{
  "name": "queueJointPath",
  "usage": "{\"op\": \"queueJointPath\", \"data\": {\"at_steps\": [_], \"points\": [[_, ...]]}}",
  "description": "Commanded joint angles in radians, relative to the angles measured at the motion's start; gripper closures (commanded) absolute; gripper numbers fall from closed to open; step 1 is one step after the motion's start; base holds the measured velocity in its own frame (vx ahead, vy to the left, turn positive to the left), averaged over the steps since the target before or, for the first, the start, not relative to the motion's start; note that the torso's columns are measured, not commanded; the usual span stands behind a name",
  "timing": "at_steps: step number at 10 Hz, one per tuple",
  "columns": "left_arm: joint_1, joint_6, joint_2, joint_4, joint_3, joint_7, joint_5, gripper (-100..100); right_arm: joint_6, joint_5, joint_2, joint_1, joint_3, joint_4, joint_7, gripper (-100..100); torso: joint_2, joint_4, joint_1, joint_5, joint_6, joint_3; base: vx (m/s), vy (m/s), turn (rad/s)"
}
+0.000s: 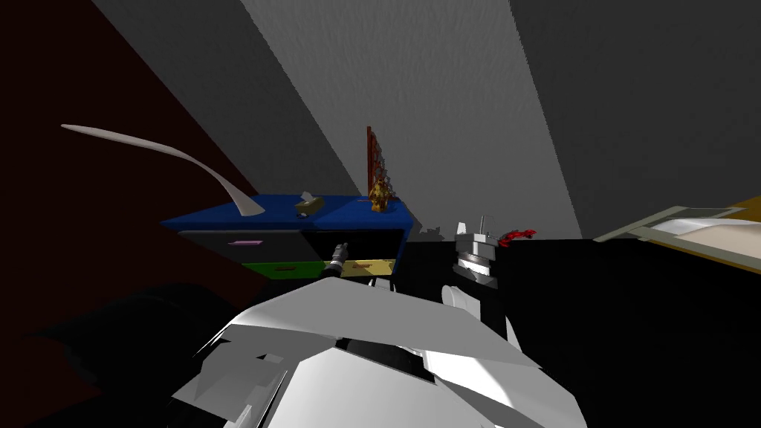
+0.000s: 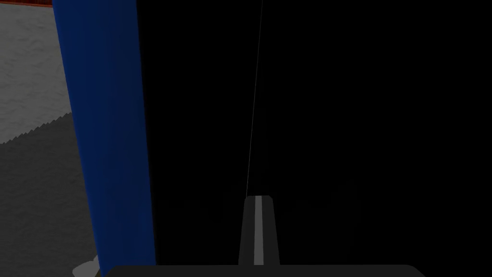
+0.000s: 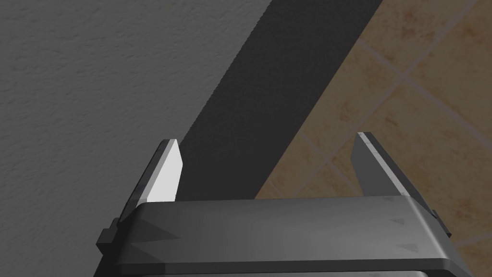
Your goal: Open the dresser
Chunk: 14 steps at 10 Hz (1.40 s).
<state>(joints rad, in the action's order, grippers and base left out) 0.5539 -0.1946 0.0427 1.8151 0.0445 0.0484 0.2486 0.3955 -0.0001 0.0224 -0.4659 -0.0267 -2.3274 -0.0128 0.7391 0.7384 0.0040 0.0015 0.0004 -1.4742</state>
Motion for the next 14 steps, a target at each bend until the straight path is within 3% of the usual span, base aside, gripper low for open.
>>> {"op": "queueJointPath", "data": {"at_steps": [1,2,3,4,5,7,8,10,11,12,13,14], "points": [[-0.075,0.019,0.002,-0.070,-0.046,0.021,0.016,100,0.000,0.000,0.000,0.000,0.000,0.000,0.000,0,0.001,0.000,-0.001,0.000,0.000,-0.001,-0.182,-0.015,-0.041],[-0.094,0.019,0.002,-0.070,-0.046,0.021,0.016,100,0.000,0.000,0.000,0.000,0.000,0.000,0.000,0,-0.002,0.000,-0.003,-0.001,-0.001,-0.002,-0.067,-0.005,0.002],[-0.130,0.028,0.003,-0.122,-0.084,0.038,0.029,100,0.000,0.000,0.000,0.000,0.000,0.000,0.000,0,-0.008,-0.002,-0.004,-0.001,-0.001,-0.006,-0.110,-0.015,-0.099],[-0.161,0.028,0.003,-0.132,-0.084,0.038,0.029,100,0.000,0.000,0.000,0.000,0.000,0.000,0.000,0,-0.004,-0.002,-0.005,-0.002,0.000,-0.004,-0.128,-0.020,-0.049],[-0.194,0.038,0.005,-0.177,-0.122,0.056,0.043,100,0.000,0.000,0.000,0.000,0.000,0.000,0.000,0,-0.001,0.000,-0.005,-0.002,-0.001,-0.002,-0.160,-0.023,-0.078],[-0.247,0.038,0.005,-0.195,-0.122,0.056,0.043,100,0.000,0.000,0.000,0.000,0.000,0.000,0.000,0,0.000,0.000,-0.004,-0.001,0.000,-0.001,-0.108,-0.011,-0.020],[-0.281,0.048,0.006,-0.242,-0.160,0.074,0.056,100,0.000,0.000,0.000,0.000,0.000,0.000,0.000,0,-0.004,-0.001,-0.003,-0.001,-0.001,-0.003,-0.123,-0.011,-0.090],[-0.323,0.048,0.006,-0.258,-0.160,0.074,0.056,100,0.000,0.000,0.000,0.000,0.000,0.000,0.000,0,0.000,0.000,-0.005,-0.002,0.000,-0.001,-0.104,-0.023,-0.023],[-0.358,0.058,0.008,-0.299,-0.198,0.091,0.070,100,0.000,0.000,0.000,0.000,0.000,0.000,0.000,0,-0.003,-0.001,-0.005,-0.002,-0.001,-0.003,-0.120,-0.010,-0.098],[-0.391,0.058,0.008,-0.320,-0.198,0.091,0.070,100,0.000,0.000,0.000,0.000,0.000,0.000,0.000,0,-0.001,0.000,-0.003,-0.001,0.000,-0.002,-0.142,-0.013,-0.044],[-0.425,0.067,0.009,-0.362,-0.236,0.109,0.083,100,0.000,0.000,0.000,0.000,0.000,0.000,0.000,0,0.001,0.000,-0.004,-0.001,-0.001,-0.001,-0.185,-0.053,-0.087],[-0.455,0.067,0.009,-0.383,-0.236,0.109,0.083,100,0.000,0.000,0.000,0.000,0.000,0.000,0.000,0,0.003,0.001,-0.006,-0.002,0.000,0.000,-0.160,-0.042,-0.040]]}}
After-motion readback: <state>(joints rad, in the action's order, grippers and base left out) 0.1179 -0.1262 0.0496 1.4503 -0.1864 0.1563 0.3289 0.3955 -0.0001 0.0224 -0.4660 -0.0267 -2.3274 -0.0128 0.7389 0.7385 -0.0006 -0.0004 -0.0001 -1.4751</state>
